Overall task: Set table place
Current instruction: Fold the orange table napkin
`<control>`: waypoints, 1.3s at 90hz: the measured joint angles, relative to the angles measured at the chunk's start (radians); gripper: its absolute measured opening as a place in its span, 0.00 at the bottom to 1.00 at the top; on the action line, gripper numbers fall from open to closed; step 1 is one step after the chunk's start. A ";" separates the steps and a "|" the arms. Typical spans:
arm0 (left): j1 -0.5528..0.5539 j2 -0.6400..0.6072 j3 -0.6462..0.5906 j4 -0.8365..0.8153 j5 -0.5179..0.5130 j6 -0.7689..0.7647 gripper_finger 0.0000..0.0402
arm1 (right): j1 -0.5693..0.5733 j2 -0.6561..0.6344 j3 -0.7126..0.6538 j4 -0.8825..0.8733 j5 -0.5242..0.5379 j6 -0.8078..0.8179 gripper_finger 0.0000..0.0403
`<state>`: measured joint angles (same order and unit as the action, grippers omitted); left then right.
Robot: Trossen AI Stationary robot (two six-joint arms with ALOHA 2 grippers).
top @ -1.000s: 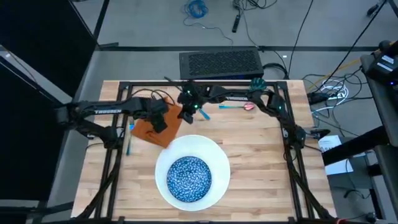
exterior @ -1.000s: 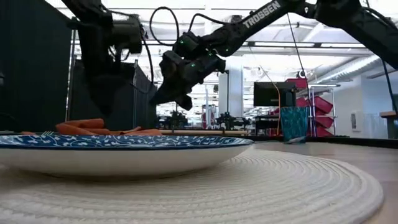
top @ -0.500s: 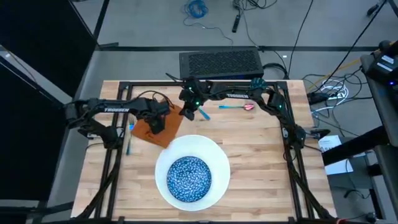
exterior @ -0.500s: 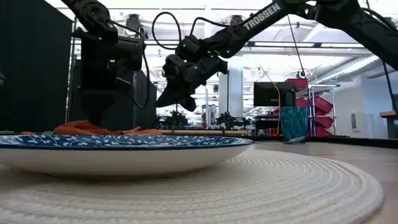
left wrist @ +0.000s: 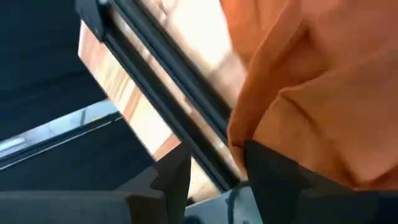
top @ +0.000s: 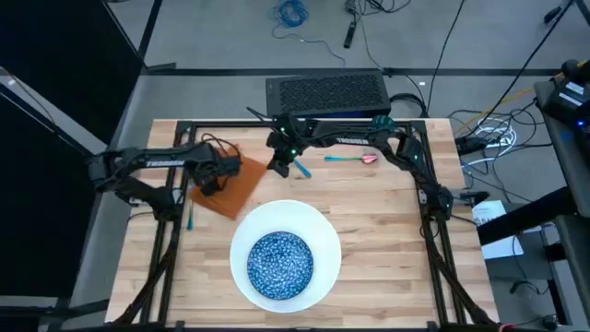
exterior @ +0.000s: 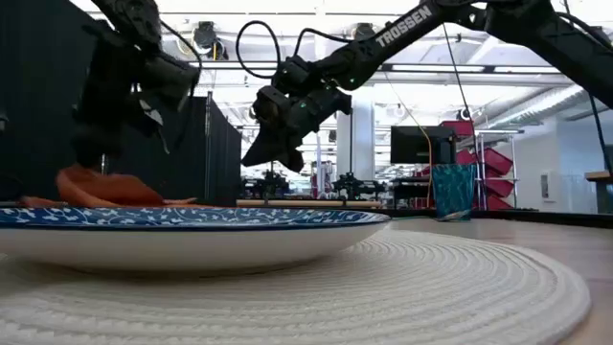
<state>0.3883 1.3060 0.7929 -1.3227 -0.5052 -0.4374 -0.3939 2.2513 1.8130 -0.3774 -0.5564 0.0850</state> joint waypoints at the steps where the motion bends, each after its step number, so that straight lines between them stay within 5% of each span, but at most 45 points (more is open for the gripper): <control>1: -0.001 -0.008 0.000 0.007 0.008 0.002 0.33 | 0.000 0.000 0.000 0.000 0.000 0.000 0.00; 21: -0.018 -0.116 0.000 0.059 0.059 0.007 0.33 | 0.010 0.003 0.000 0.067 -0.001 0.046 0.00; 66: -0.018 -0.151 0.032 0.272 0.052 0.116 0.33 | 0.061 0.146 0.077 0.208 0.029 0.186 0.00; 95: -0.018 -0.225 0.042 0.261 0.051 0.122 0.33 | 0.103 0.361 0.447 -0.102 0.116 0.092 0.00; 117: -0.018 -0.276 0.042 0.260 0.051 0.129 0.33 | 0.108 0.394 0.488 -0.229 0.183 0.036 0.00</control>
<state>0.3706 1.0301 0.8345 -1.0630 -0.4538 -0.3084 -0.2859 2.6457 2.3005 -0.6062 -0.3738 0.1209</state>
